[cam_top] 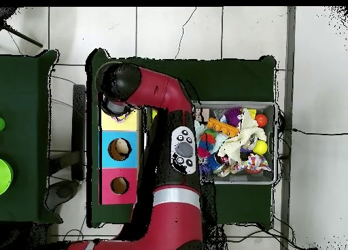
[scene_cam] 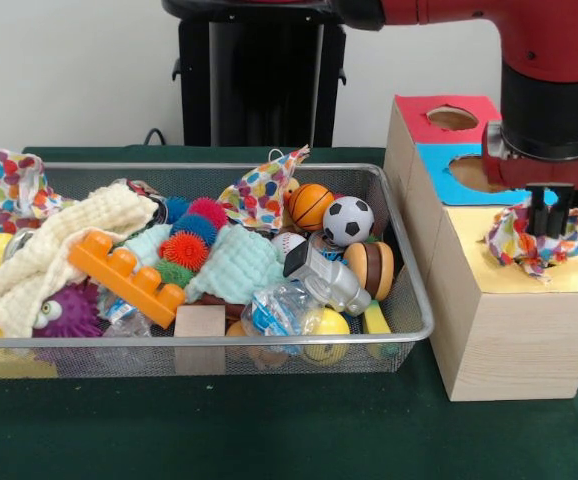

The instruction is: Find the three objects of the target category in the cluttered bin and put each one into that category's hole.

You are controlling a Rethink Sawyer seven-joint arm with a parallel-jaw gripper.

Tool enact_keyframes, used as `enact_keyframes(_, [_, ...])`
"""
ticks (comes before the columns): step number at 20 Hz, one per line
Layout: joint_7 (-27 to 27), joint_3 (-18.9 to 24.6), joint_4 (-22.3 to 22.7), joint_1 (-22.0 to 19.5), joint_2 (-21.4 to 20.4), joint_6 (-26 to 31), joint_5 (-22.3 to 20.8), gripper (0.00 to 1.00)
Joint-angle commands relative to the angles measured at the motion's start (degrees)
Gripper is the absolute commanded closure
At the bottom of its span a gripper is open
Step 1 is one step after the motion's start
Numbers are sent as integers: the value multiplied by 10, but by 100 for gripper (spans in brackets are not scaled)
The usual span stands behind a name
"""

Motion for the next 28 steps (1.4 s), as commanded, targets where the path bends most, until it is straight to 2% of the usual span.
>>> enact_keyframes(1, [36, 26, 154, -9, -53, -39, -17, 100])
enact_keyframes(7, [35, 47, 164, -19, -30, -65, -11, 100])
enact_keyframes(12, [32, 57, 138, -27, 22, -96, -19, 100])
enact_keyframes(16, [47, 48, 108, -18, 56, -109, -30, 100])
enact_keyframes(25, [55, 43, 90, -15, 70, -108, -27, 100])
enact_keyframes(28, [71, 39, 68, -9, 87, -107, -25, 100])
